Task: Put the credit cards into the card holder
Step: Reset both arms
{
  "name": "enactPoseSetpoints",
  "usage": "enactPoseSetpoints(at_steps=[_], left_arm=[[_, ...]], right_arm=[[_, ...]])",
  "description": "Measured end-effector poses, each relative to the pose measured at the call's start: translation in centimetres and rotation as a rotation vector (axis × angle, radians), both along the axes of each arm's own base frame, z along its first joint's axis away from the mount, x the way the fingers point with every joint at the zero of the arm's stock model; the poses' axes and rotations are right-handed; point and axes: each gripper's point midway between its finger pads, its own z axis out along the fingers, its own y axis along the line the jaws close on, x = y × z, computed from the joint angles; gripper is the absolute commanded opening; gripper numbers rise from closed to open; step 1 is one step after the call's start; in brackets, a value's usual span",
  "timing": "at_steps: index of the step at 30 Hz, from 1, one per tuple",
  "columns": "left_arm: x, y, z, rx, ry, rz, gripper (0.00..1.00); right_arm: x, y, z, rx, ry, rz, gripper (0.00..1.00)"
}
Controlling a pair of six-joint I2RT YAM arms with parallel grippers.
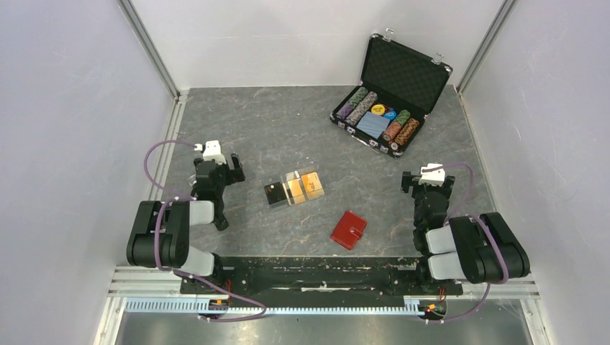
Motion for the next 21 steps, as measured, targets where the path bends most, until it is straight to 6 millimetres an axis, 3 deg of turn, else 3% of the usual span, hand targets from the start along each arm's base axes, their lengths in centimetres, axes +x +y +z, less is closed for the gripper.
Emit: enactPoseSetpoints(at_steps=[2,5,12,21], left_arm=[[-0.6,-0.2,0.0,-0.002,-0.051,-0.016,1.0],[-1.6,-0.4,-0.8,0.002,-0.053,-0.031,1.0],[-0.6,-0.8,1.0,0.005,-0.139,-0.055,1.0],[-0.5,-0.8,1.4,0.006,-0.156,-0.056,1.0]], right_arm=[[0.1,0.1,-1.0,-0.003,0.034,0.022,0.98],[0.3,0.5,-0.6,0.001,0.015,0.046,0.98],[0.5,0.9,-0.1,0.003,-0.006,0.075,0.98],[0.5,1.0,0.0,0.003,-0.008,0.076,0.98]])
